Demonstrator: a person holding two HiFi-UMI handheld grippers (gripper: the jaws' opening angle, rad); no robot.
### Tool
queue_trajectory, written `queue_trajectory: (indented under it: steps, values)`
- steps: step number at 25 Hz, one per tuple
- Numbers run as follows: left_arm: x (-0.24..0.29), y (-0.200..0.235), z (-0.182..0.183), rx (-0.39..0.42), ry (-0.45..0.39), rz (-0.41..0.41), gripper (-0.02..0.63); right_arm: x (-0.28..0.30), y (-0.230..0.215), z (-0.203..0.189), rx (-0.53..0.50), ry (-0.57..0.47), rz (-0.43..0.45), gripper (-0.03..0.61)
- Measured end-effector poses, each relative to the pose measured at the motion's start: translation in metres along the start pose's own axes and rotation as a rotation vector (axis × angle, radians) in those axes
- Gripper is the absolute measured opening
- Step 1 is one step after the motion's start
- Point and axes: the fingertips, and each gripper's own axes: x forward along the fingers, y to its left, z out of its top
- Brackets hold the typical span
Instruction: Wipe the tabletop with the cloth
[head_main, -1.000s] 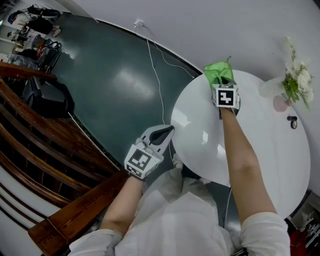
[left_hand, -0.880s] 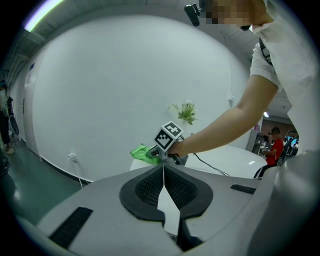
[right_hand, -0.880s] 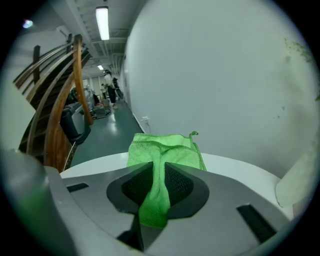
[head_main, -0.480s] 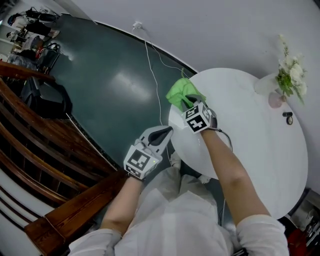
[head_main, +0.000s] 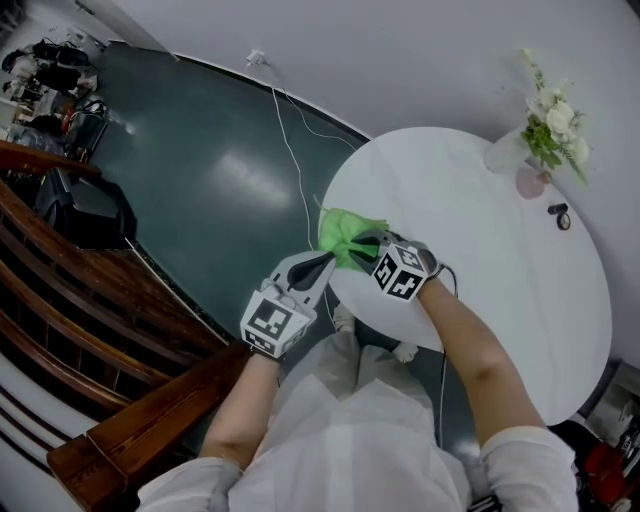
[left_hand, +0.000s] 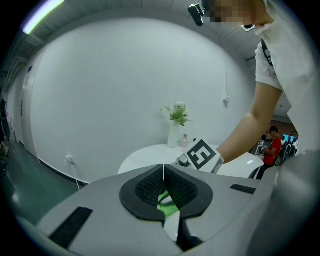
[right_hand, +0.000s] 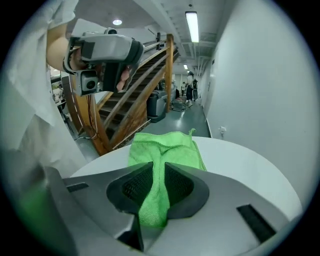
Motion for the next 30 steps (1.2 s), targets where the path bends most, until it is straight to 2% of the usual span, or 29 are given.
queue_trajectory:
  steps: [3,10,15,21,27,30]
  values:
    - [0.005,-0.013,0.003,0.009,-0.001,-0.018,0.018,-0.015,-0.022,-0.020,0.078,0.016,-0.049,0.067]
    - [0.012,-0.031,0.008,0.026,0.003,-0.039,0.018,-0.070,-0.114,-0.080,0.433,0.034,-0.365,0.067]
    - [0.017,-0.042,0.007,0.033,0.009,-0.051,0.018,-0.124,-0.152,-0.138,0.647,0.043,-0.569,0.067]
    - [0.022,-0.057,0.009,0.039,0.004,-0.073,0.018,-0.192,-0.147,-0.204,0.855,0.021,-0.771,0.067]
    - [0.029,-0.070,0.016,0.052,-0.004,-0.095,0.018,-0.255,-0.107,-0.267,1.062,0.022,-0.992,0.067]
    - [0.029,-0.073,0.017,0.055,-0.007,-0.101,0.018,-0.270,-0.089,-0.284,1.131,0.026,-1.070,0.067]
